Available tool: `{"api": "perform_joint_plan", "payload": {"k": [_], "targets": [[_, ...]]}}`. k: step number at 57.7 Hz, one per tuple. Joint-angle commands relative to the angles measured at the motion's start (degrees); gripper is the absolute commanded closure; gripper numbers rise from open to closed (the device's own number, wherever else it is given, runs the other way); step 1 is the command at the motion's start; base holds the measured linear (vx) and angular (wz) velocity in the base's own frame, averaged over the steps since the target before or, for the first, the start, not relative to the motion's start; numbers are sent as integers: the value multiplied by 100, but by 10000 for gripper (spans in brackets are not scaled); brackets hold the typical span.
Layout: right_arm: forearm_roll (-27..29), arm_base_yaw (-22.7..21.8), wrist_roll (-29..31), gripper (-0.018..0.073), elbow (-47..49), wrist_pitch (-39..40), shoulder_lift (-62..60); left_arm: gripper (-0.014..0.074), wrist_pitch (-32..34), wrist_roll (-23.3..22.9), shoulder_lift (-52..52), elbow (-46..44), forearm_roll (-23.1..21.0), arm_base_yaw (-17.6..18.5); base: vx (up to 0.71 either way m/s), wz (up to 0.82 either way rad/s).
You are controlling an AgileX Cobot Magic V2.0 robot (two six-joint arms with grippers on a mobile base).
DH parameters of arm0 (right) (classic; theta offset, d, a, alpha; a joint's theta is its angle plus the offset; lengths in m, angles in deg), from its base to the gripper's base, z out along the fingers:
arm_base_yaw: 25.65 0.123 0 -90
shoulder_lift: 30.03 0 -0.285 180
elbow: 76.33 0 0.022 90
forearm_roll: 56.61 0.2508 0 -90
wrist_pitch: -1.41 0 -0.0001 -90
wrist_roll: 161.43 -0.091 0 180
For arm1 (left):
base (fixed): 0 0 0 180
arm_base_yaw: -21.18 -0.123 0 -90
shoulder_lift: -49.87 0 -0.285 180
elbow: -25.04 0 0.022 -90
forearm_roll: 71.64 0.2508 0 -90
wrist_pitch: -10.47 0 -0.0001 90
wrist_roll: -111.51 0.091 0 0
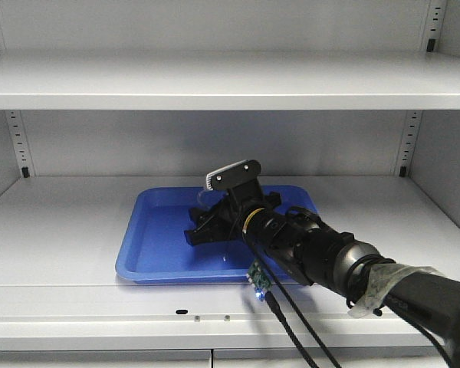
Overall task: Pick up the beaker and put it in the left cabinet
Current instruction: 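Lower the beaker onto the blue tray with the right gripper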
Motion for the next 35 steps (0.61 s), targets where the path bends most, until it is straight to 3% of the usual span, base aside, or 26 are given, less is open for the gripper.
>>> {"api": "perform_joint_plan", "payload": {"k": [1,23,35], "targets": [[48,-4,5,396,263,176,-379,603,471,-14,61,-103,-27,32,0,0],[190,1,-24,342,263,-36,-364,603,471,-14,61,-103,-27,32,0,0],[696,1,-24,170,263,-93,-387,603,471,-14,61,-103,-27,32,0,0]]}}
